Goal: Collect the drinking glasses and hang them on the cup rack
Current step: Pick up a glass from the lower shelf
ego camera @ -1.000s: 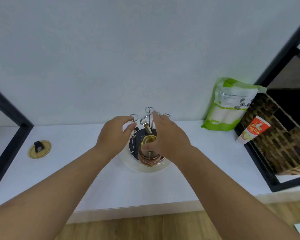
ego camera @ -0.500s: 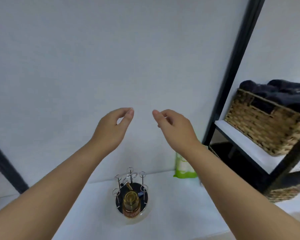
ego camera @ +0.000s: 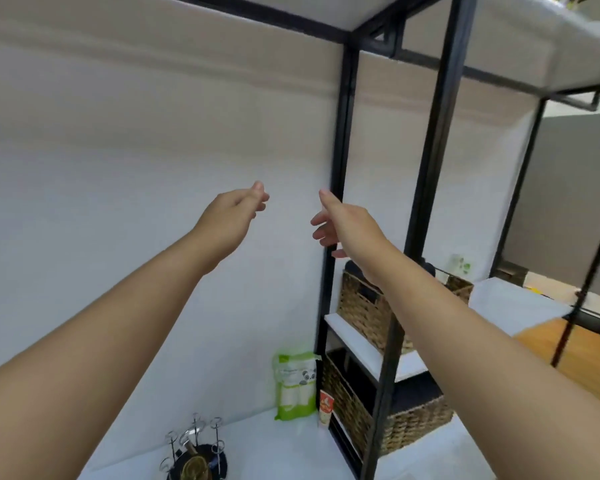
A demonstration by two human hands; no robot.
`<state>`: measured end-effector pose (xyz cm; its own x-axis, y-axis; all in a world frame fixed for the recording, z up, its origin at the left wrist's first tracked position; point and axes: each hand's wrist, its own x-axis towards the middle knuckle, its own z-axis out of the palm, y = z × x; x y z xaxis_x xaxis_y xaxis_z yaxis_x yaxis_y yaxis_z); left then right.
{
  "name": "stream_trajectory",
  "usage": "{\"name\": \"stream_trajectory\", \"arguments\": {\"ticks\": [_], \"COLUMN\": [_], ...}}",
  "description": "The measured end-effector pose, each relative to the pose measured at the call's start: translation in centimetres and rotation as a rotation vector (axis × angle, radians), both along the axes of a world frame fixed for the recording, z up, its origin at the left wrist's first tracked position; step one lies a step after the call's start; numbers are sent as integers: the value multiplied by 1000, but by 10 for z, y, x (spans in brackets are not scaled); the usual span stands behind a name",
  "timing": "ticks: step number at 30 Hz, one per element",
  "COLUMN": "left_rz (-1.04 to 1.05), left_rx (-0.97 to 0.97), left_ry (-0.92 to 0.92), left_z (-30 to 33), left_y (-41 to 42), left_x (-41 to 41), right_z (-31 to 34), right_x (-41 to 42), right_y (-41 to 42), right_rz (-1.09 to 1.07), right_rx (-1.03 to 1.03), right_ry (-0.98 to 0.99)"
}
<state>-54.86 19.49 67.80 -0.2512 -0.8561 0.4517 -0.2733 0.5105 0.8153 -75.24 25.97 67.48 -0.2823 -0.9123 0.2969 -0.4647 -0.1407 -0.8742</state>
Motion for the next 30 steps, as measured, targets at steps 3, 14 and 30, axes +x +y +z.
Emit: {"name": "stream_trajectory", "arguments": {"ticks": [3, 14, 30], "left_rz": [-98, -466, -705], "left_rx": [7, 44, 141], "left_ry": [9, -28, -133], "left_z": [16, 3, -51], "left_y": [22, 119, 215], "left_x": [-23, -122, -341], "right_z": [21, 9, -41], "right_x": [-17, -69, -249], "right_y": [44, 181, 314], "right_rz": [-78, -393, -673], "right_rx": [1, 11, 37], "right_ry": [3, -78, -184]}}
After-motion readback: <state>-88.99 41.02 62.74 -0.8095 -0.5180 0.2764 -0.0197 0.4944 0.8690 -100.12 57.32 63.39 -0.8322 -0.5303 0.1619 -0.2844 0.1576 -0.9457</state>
